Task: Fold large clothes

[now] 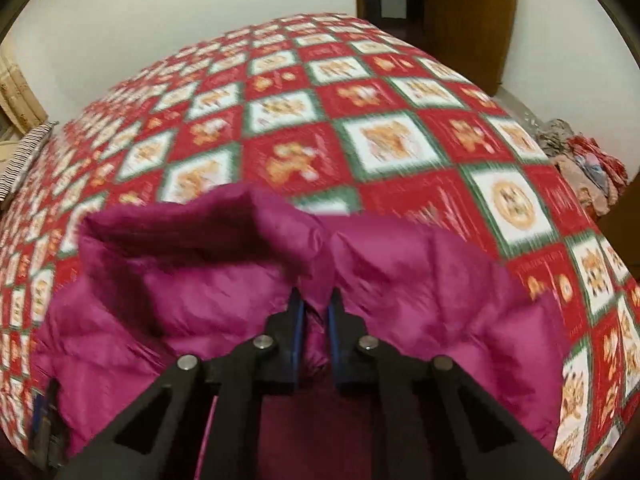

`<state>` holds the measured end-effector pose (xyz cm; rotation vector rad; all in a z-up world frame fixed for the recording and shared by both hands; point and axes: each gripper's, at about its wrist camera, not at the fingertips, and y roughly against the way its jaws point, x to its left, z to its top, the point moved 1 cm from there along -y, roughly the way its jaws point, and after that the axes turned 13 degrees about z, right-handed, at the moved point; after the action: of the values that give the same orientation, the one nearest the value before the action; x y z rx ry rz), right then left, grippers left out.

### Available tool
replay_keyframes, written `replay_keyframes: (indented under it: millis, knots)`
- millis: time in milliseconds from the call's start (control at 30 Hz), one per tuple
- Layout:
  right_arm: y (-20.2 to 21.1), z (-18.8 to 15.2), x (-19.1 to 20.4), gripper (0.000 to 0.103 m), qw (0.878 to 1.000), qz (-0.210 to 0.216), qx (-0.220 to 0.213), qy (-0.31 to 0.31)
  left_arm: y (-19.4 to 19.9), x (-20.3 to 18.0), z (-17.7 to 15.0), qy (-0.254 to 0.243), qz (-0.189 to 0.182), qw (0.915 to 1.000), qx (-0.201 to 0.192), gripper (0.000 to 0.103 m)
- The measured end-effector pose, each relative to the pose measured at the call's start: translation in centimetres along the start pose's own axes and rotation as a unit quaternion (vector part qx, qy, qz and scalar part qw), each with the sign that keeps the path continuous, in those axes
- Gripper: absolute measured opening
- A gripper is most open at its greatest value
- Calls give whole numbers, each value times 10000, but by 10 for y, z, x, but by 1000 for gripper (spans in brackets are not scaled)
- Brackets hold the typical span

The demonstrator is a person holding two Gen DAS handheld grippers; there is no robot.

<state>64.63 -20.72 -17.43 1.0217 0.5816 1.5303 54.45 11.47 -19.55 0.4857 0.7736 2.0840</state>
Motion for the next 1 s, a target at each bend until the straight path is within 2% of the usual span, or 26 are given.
replay_keyframes:
  millis: [67,167,267,333,400,433,567,633,700,833,867,900,933,967,1000]
  knots:
    - [-4,-9,-11,4,9998,76,-161,-41,-2,1,1,0,-56,10000,48,85]
    - [-3,-21,-12,4,9974,164,-654,270,-3,1,1,3,-169,9998,145,85]
    - [-2,-24,-8,4,9957,73,-829,398,5,-1,6,-153,-268,9994,146,85]
    - [-2,-24,-11,4,9953,156,-885,354,19,-5,13,-337,-340,9988,-36,85]
    - [-1,-24,-13,4,9948,218,-938,327,45,-19,27,-527,-553,9962,-413,85]
    - [-1,-23,-13,4,9945,244,-965,319,56,-30,37,-644,-772,9936,-513,85]
    - [1,-26,-16,5,9936,351,-1038,269,81,-84,73,-985,-1235,9862,-498,86]
    - [2,-27,-17,5,9931,413,-1072,231,80,-123,80,-1354,-1300,9819,-255,88]
    - [3,-29,-18,5,9928,450,-1093,208,70,-158,74,-1621,-1063,9810,0,88]
    - [4,-30,-20,5,9919,508,-1153,168,34,-196,64,-1925,-99,9810,204,88]
    - [4,-30,-22,5,9916,548,-1167,134,25,-194,62,-1879,91,9819,229,83]
    - [4,-30,-22,5,9914,570,-1170,118,19,-186,60,-1741,219,9842,253,73]
    - [4,-30,-23,5,9912,608,-1172,94,14,-175,58,-1590,259,9864,326,41]
    - [4,-30,-24,5,9910,634,-1176,76,10,-163,56,-1447,150,9882,476,13]
    - [4,-30,-25,5,9908,661,-1179,58,4,-151,54,-1308,-45,9892,668,13]
